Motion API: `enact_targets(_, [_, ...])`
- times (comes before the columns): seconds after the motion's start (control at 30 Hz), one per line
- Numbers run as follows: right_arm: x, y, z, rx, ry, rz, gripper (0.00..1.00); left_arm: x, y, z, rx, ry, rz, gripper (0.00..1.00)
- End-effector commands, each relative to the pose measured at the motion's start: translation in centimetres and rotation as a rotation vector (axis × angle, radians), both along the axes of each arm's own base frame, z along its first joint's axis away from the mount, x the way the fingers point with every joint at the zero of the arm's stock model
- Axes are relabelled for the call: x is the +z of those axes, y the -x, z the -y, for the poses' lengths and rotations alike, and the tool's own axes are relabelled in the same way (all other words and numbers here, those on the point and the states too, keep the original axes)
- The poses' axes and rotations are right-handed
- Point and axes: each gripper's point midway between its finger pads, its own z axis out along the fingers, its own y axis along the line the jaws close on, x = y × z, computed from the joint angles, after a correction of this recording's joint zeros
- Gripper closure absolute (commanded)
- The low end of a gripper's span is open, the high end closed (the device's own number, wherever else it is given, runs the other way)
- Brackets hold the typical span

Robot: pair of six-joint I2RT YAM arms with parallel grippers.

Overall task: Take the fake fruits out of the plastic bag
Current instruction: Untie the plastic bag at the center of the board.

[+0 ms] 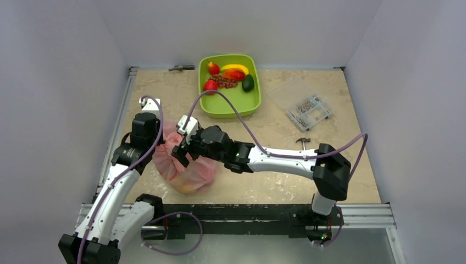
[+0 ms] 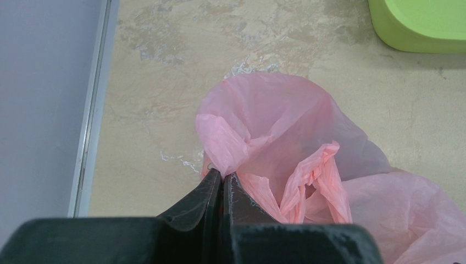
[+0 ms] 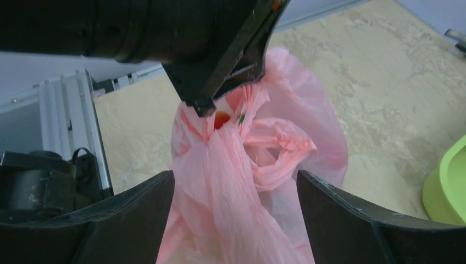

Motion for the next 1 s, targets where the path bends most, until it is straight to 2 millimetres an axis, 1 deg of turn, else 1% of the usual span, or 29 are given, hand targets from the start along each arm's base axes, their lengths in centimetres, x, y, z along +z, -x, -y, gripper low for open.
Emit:
enact_targets(0.0, [5.6,-0.3,-1.2,0.005,-0.15,0.049,0.16,2.1,-0.8,-0.3,0.015,0.0,0.085,1.0])
enact_targets(0.07, [5.0,-0.7,-1.9,-0.006,-0.136,0.045,0.16,2.3,-0.8,-0.3,0.018,0.004,0.095,1.0])
enact_targets(0.13, [3.9,-1.2,-2.7,-0.013,-0.124,0.039,0.16,2.4,-0.8,-0.3,0.02,0.006,0.102,1.0])
enact_targets(0.23, [2.6,-1.6,-3.7,-0.018,-0.099,0.026,0.19,2.4,-0.7,-0.3,0.02,0.008,0.1,1.0])
enact_targets(0.33, [1.9,-1.2,-4.5,0.008,-0.108,-0.005,0.26,2.4,-0.8,-0.2,0.023,0.011,0.102,1.0])
enact_targets(0.43, [0.5,-1.3,-4.8,0.001,-0.087,-0.033,0.34,2.5,-0.7,-0.3,0.03,0.012,0.103,1.0])
enact_targets(0.5, [-0.3,-1.8,-4.5,-0.039,-0.067,-0.041,0.44,2.6,-0.6,-0.6,0.045,0.008,0.108,1.0])
enact_targets(0.53, [-0.6,-2.2,-4.2,-0.066,-0.057,-0.046,0.52,2.8,-0.5,-0.8,0.053,0.006,0.114,1.0])
enact_targets(0.6, [-0.7,-2.5,-3.2,-0.112,-0.062,-0.048,0.77,3.1,-0.2,-1.3,0.086,0.002,0.128,1.0])
enact_targets(0.7, [0.3,-2.4,-0.4,-0.173,-0.125,-0.048,1.0,3.5,0.4,-2.8,0.164,-0.024,0.154,1.0])
enact_targets(0.8, [0.6,-1.7,2.8,-0.219,-0.213,-0.083,1.0,4.1,1.2,-4.8,0.281,-0.074,0.171,1.0])
enact_targets(0.9, [-0.2,-1.3,6.2,-0.299,-0.295,-0.14,1.0,4.6,2.2,-6.4,0.375,-0.11,0.187,1.0])
enact_targets(0.97, [-0.9,-0.8,7.8,-0.334,-0.361,-0.207,1.0,5.1,2.7,-7.0,0.406,-0.115,0.209,1.0])
